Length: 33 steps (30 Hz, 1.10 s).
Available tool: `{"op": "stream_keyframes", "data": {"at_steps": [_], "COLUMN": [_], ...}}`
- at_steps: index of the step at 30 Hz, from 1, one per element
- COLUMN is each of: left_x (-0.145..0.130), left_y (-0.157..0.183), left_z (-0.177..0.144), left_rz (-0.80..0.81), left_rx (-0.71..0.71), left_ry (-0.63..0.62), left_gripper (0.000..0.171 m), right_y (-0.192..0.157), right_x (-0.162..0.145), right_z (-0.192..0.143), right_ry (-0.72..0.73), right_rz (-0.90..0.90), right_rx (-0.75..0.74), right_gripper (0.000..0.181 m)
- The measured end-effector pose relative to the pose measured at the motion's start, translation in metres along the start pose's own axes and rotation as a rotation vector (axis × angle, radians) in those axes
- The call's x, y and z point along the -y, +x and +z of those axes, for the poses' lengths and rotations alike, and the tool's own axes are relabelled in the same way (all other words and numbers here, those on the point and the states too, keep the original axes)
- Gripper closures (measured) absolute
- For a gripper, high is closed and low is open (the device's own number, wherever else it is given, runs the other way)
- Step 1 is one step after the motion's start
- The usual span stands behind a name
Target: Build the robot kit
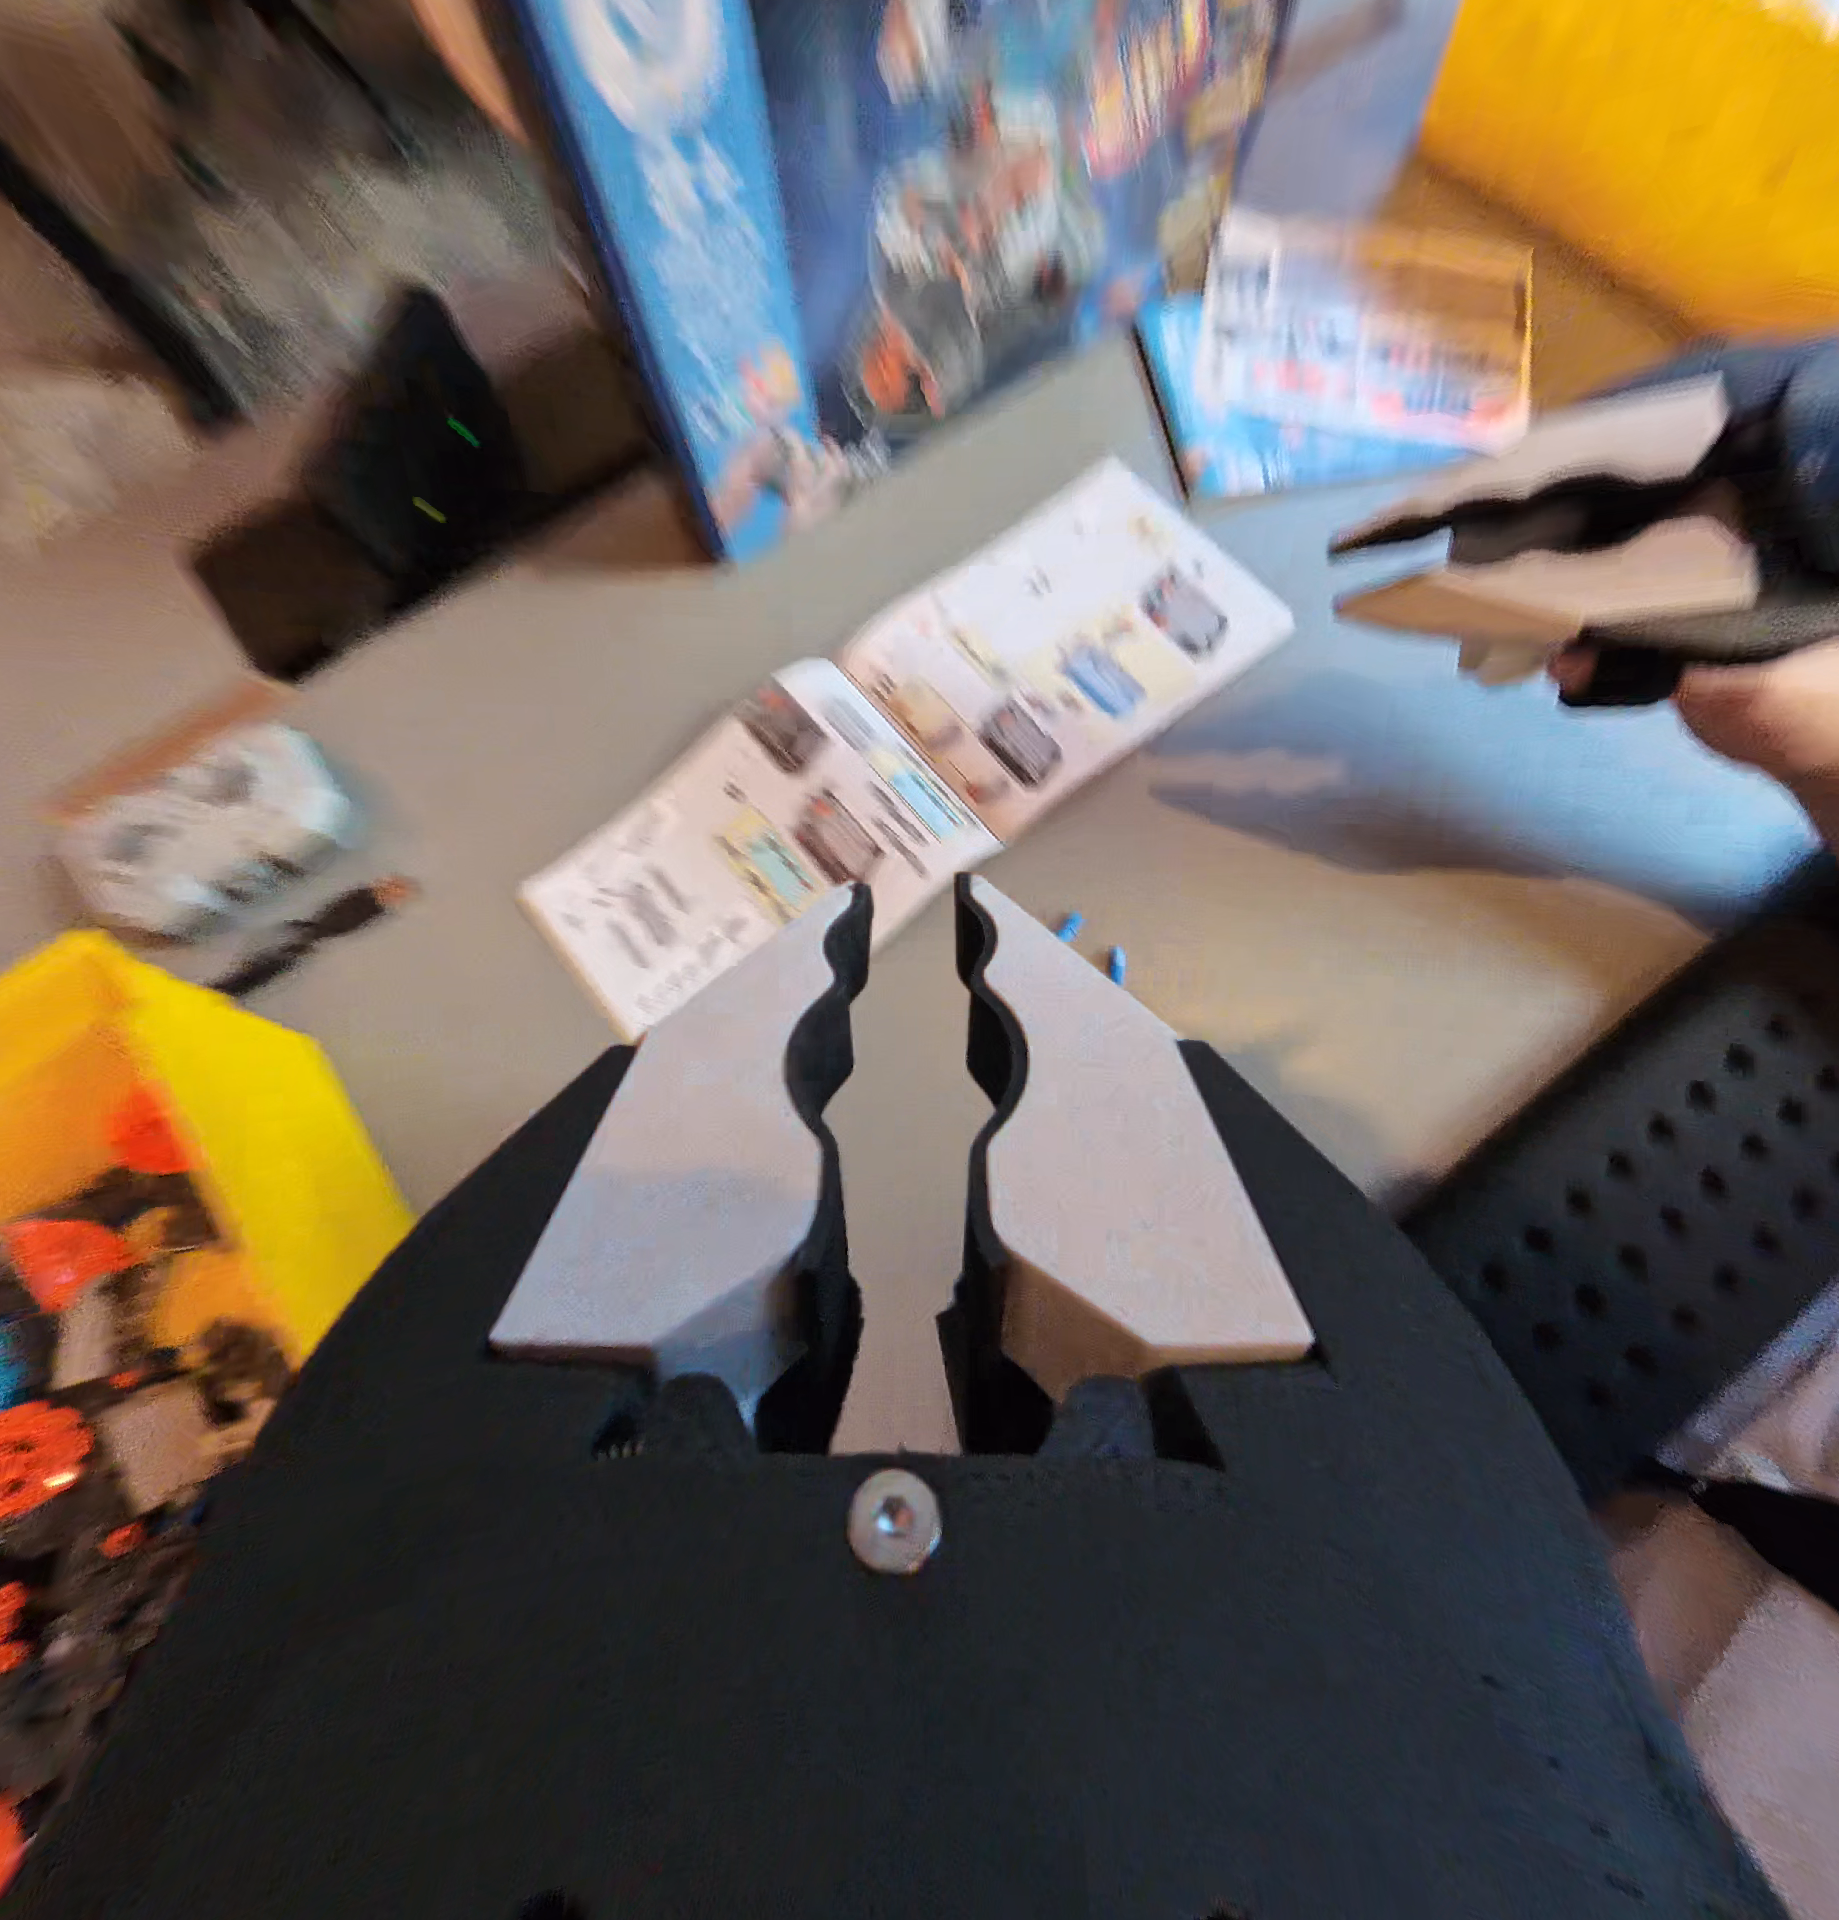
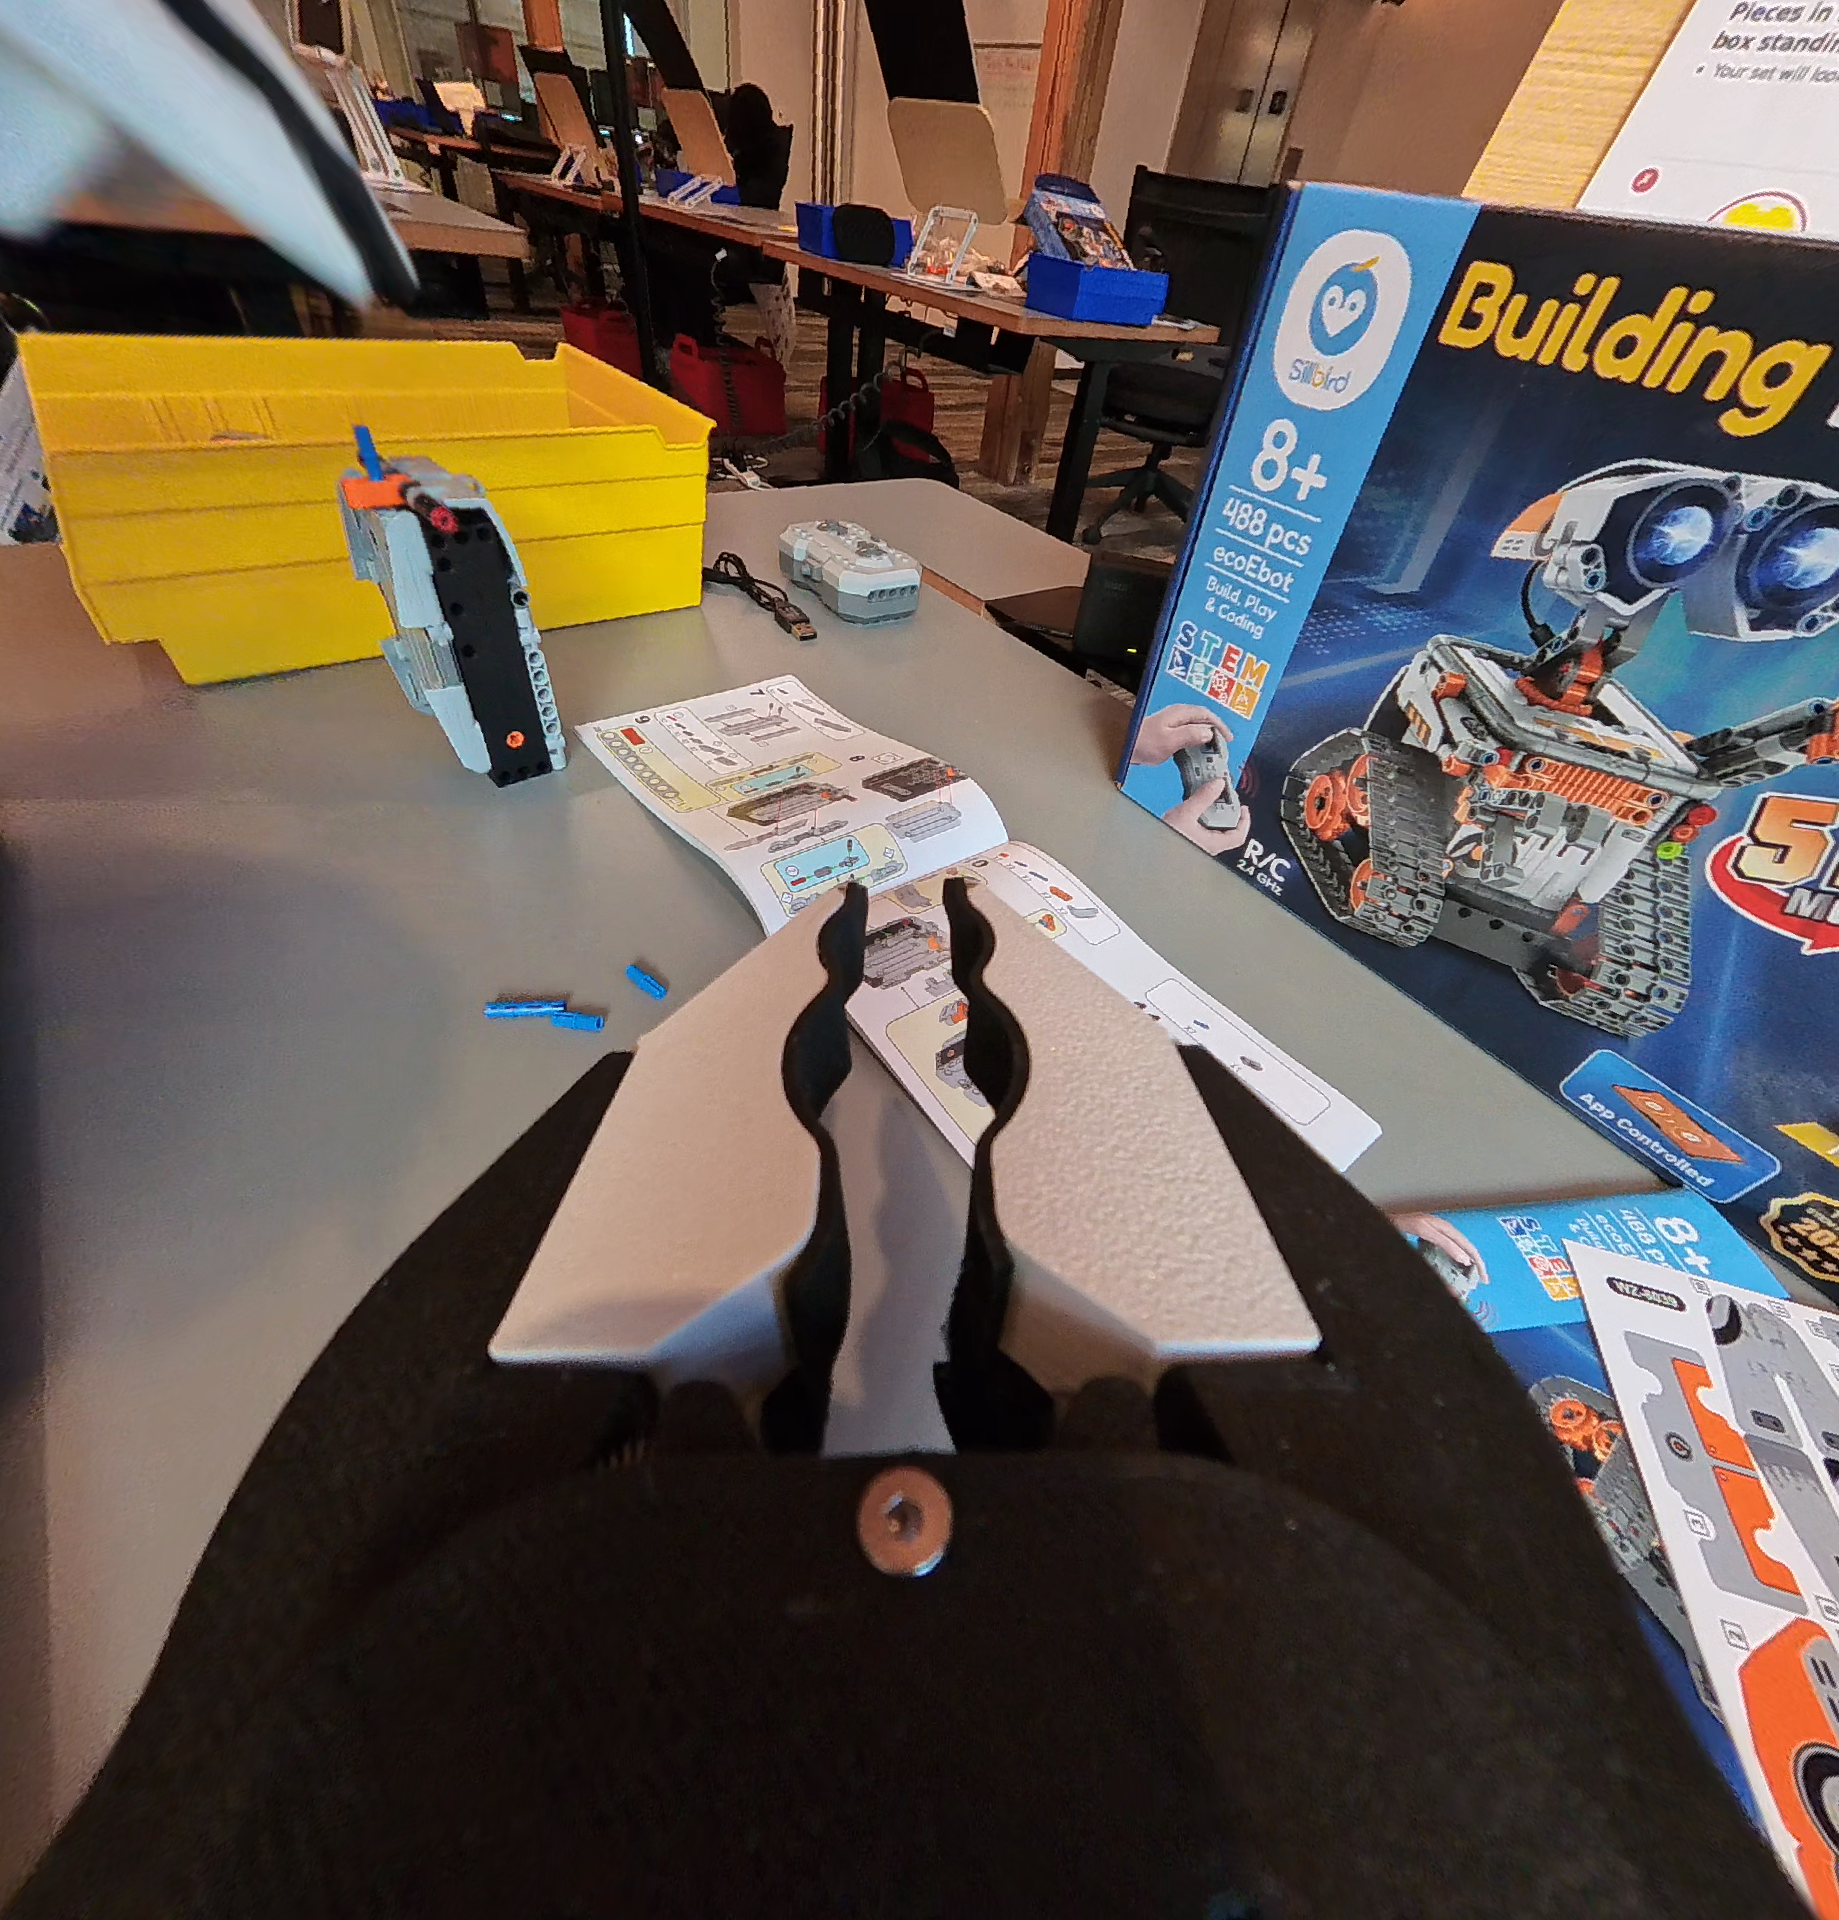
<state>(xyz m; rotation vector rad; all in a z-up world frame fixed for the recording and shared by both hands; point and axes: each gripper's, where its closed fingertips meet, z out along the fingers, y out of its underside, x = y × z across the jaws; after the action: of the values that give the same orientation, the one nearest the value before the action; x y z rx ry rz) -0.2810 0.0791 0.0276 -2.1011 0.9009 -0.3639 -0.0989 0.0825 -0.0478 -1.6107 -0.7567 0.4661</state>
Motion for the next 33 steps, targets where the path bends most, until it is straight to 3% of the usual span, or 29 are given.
{"op": "stream_keyframes", "data": {"at_steps": [3,6,9,15,19,22,27,33], "left_x": [0.011,-0.002,-0.029,-0.106,-0.142,-0.165,-0.198,-0.239], "left_y": [-0.038,-0.074,-0.116,-0.212,-0.241,-0.275,-0.273,-0.265], "left_z": [-0.058,-0.093,-0.106,-0.090,-0.059,-0.034,0.007,0.001], "left_rz": [-0.045,-0.107,-0.140,-0.164,-0.182,-0.133,-0.100,0.217], "left_rx": [0.106,0.158,0.201,0.280,0.198,0.237,0.033,-0.126], "left_ry": [0.154,0.201,0.159,-0.197,-0.412,-0.548,-0.680,-0.823], "left_gripper": [0.146,0.138,0.146,0.148,0.151,0.155,0.161,0.162], "right_y": [-0.002,-0.004,-0.005,-0.004,-0.003,-0.003,0.000,0.006], "right_x": [0.001,0.000,-0.004,-0.010,-0.018,-0.024,-0.025,-0.029], "right_z": [0.000,0.002,0.004,0.007,0.011,0.013,0.013,0.012], "right_ry": [-0.002,-0.009,-0.026,-0.046,-0.073,-0.087,-0.066,-0.066], "right_rz": [-0.020,-0.040,-0.054,-0.044,-0.059,-0.097,-0.135,-0.105], "right_rx": [-0.003,-0.002,-0.004,-0.004,-0.012,-0.018,-0.037,-0.053], "right_gripper": [0.167,0.167,0.167,0.167,0.167,0.167,0.168,0.168]}}
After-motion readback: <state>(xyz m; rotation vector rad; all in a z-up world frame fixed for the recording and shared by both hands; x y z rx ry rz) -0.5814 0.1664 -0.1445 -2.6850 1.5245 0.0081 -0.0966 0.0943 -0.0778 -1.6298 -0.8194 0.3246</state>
